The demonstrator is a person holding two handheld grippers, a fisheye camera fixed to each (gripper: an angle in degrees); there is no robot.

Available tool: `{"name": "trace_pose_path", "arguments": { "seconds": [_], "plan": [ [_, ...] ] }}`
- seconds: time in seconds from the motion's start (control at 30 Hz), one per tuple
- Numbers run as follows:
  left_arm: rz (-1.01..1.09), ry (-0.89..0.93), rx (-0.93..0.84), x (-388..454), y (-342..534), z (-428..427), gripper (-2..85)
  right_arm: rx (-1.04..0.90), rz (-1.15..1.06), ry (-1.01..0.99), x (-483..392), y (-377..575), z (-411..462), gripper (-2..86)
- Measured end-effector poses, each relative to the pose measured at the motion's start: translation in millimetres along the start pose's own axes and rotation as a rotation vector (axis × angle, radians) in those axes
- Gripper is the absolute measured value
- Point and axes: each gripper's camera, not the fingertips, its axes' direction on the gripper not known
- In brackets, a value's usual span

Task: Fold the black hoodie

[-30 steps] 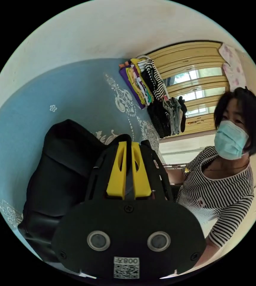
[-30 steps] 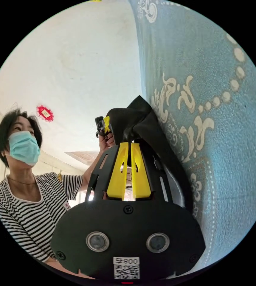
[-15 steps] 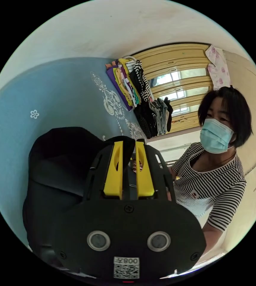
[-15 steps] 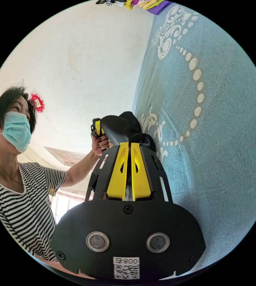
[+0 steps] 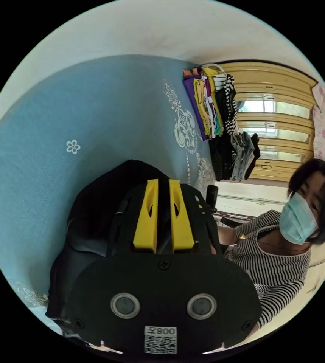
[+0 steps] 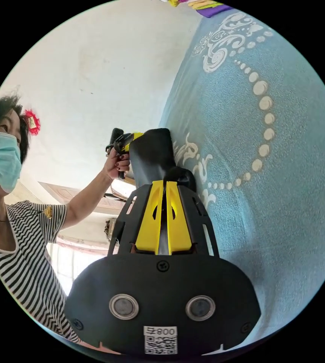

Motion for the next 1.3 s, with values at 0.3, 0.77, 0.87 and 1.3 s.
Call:
{"name": "trace_pose_path", "arguments": {
  "seconds": [0.3,0.77,0.87,1.3],
  "plan": [
    [0.013,-0.423,0.240,46,34,8,0.6,-0.081,-0.078,0.131,-8,21,41,0.6],
    [0.155,-0.490,0.151,75,91,103,0.1,-0.218,-0.463,0.533,-37,49,169,0.0],
    [0.182,-0.545,0.166,84,111,104,0.1,-0.354,-0.557,0.663,-19,67,226,0.0],
    [0.107,-0.528,0.287,100,207,61,0.1,-0.390,-0.603,0.735,20,107,311,0.0]
  ]
}}
